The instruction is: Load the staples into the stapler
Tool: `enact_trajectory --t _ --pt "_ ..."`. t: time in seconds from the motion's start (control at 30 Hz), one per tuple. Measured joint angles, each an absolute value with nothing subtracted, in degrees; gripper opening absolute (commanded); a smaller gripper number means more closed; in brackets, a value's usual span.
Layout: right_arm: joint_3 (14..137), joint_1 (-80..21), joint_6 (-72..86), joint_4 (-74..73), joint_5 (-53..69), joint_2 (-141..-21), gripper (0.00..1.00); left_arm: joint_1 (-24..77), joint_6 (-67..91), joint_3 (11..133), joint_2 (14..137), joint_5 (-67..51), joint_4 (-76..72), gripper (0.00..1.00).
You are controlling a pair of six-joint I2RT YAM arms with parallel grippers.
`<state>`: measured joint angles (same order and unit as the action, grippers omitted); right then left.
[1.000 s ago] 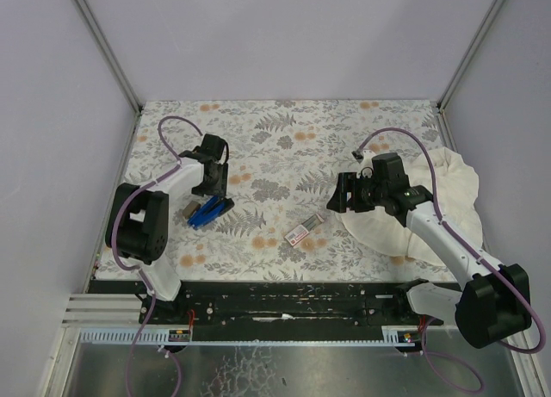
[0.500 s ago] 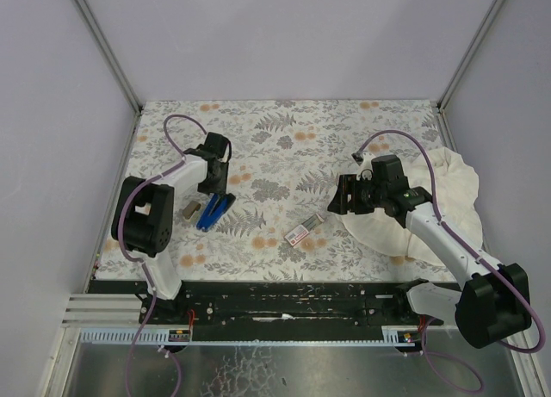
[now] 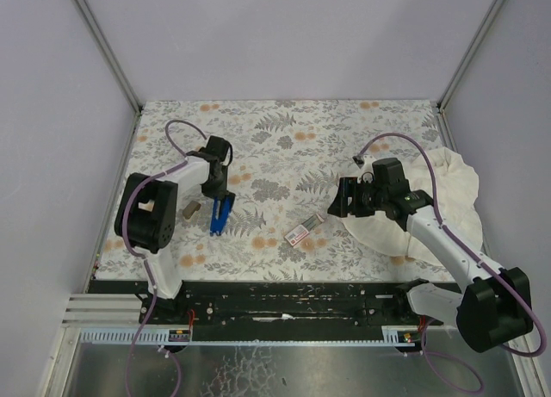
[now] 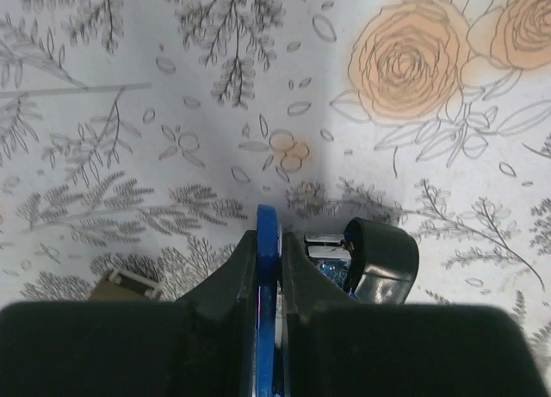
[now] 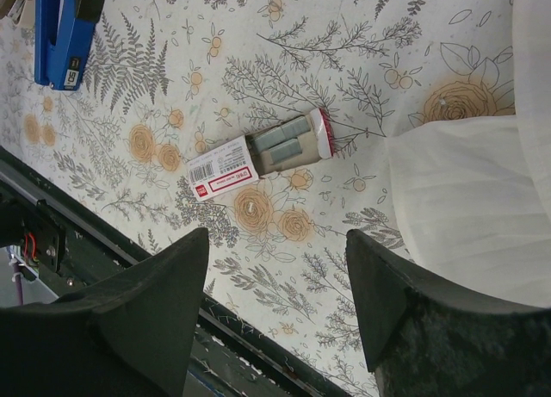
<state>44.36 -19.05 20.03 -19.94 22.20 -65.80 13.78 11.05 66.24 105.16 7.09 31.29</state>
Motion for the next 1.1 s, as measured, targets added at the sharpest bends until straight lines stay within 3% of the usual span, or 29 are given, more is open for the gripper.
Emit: enact_trajectory --t 0.27,0.47,0.8,1.1 --pt "42.2 -20.1 23.2 -16.6 25.9 -64.9 0.82 15.1 24.4 52.1 84.3 -1.1 23.7 0.0" --pt "42.1 -26.1 27.9 -9.0 28.3 -67.0 0.84 25.2 36.1 44.5 71.4 -5.0 15.9 0.0" --pt "46.3 -37.5 30.3 -0.9 27.6 -74.1 0.83 39.6 47.6 41.3 69.8 -4.3 11.7 0.0" --pt "47.1 -41.7 30.6 0.8 24.9 -78.5 0.68 41.2 50.7 41.3 69.8 -3.0 9.3 0.0"
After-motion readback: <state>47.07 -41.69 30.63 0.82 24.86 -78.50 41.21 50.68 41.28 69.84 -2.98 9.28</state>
